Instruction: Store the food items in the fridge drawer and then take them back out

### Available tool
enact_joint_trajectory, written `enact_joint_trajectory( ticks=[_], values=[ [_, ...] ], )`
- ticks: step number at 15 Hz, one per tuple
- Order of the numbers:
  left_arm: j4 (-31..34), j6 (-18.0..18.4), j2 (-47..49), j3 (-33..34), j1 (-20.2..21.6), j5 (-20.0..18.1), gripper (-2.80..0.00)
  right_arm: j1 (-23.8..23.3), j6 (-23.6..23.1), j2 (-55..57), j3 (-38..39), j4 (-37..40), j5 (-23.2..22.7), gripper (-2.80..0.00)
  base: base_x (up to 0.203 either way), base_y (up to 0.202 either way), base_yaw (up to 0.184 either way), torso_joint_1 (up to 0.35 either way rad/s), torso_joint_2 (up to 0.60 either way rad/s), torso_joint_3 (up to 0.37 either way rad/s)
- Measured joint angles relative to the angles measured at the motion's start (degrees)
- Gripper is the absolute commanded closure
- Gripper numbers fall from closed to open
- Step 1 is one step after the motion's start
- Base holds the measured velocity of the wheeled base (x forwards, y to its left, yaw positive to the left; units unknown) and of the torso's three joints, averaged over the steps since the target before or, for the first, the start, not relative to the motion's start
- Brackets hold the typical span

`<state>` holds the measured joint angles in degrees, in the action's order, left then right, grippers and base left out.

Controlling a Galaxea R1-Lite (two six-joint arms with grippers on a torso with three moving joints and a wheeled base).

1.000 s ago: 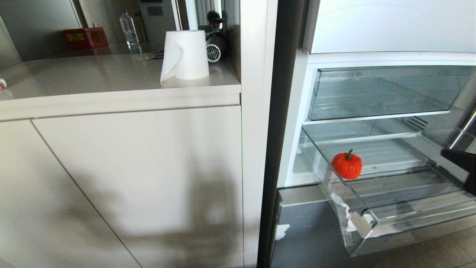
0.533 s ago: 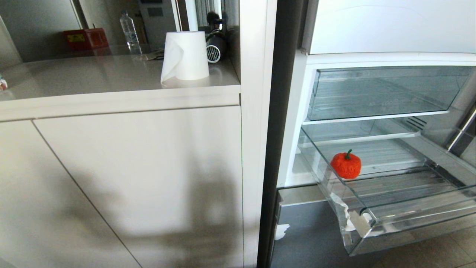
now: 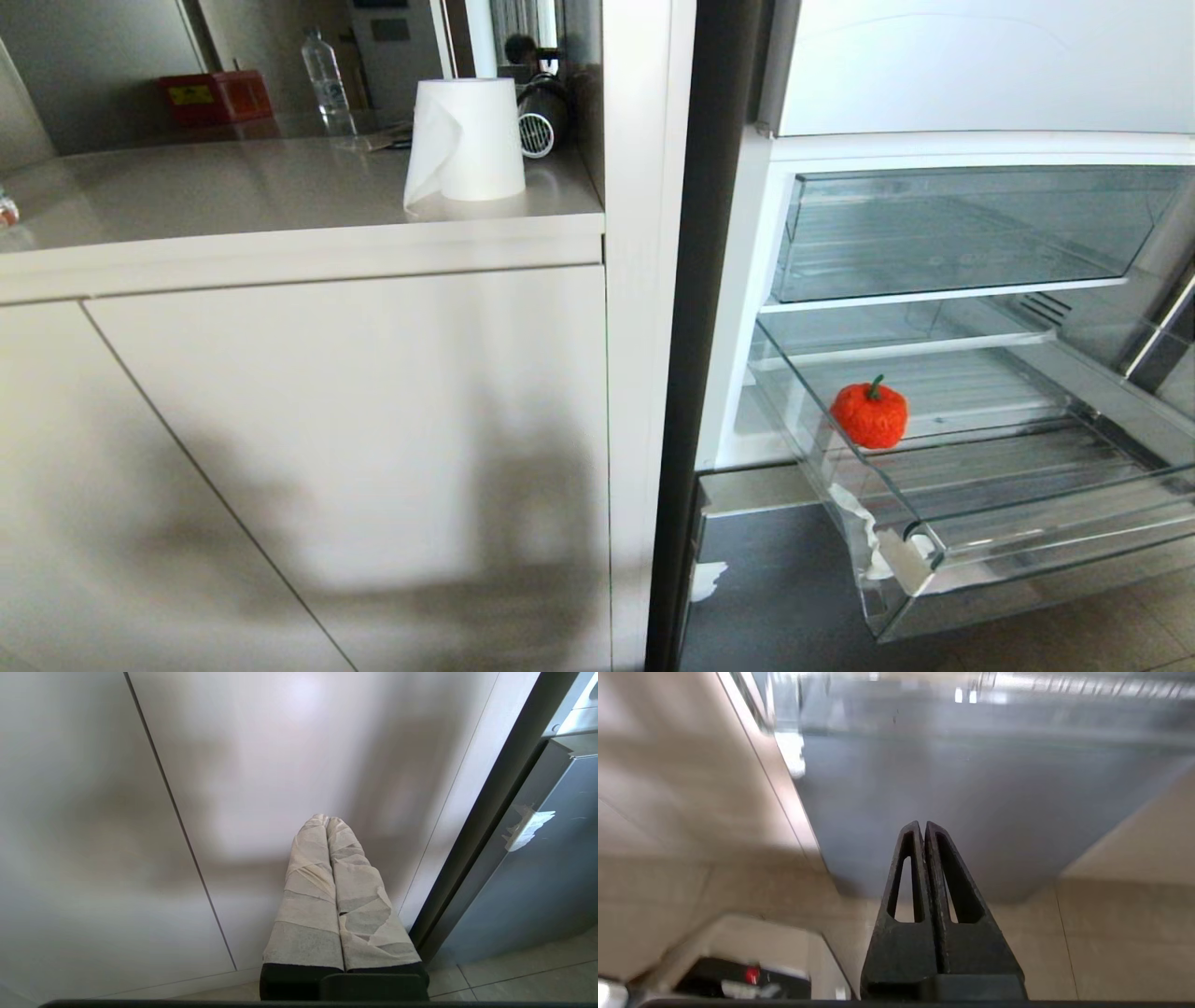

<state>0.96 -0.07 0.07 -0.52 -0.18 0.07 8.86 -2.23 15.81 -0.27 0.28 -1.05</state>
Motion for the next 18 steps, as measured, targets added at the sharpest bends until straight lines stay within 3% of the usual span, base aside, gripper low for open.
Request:
enact_joint_trajectory(
  ticks=[9, 11, 18],
  values=[
    [0.0, 0.0, 0.0, 0.0, 0.0, 0.0, 0.00, -0.7, -0.2, 1.6, -0.5, 1.8, 0.2, 0.00, 0.000, 0.000, 0.000, 0.000, 0.00, 0.000],
    [0.0, 0.0, 0.0, 0.0, 0.0, 0.0, 0.00, -3.0, -0.5, 0.7, -0.5, 1.7, 0.1, 0.00, 0.000, 0.000, 0.000, 0.000, 0.00, 0.000],
    [0.0, 0.0, 0.0, 0.0, 0.0, 0.0, 0.00, -8.1, 0.4, -12.8, 0.1, 0.2, 0.5, 0.00, 0.000, 0.000, 0.000, 0.000, 0.00, 0.000]
  ],
)
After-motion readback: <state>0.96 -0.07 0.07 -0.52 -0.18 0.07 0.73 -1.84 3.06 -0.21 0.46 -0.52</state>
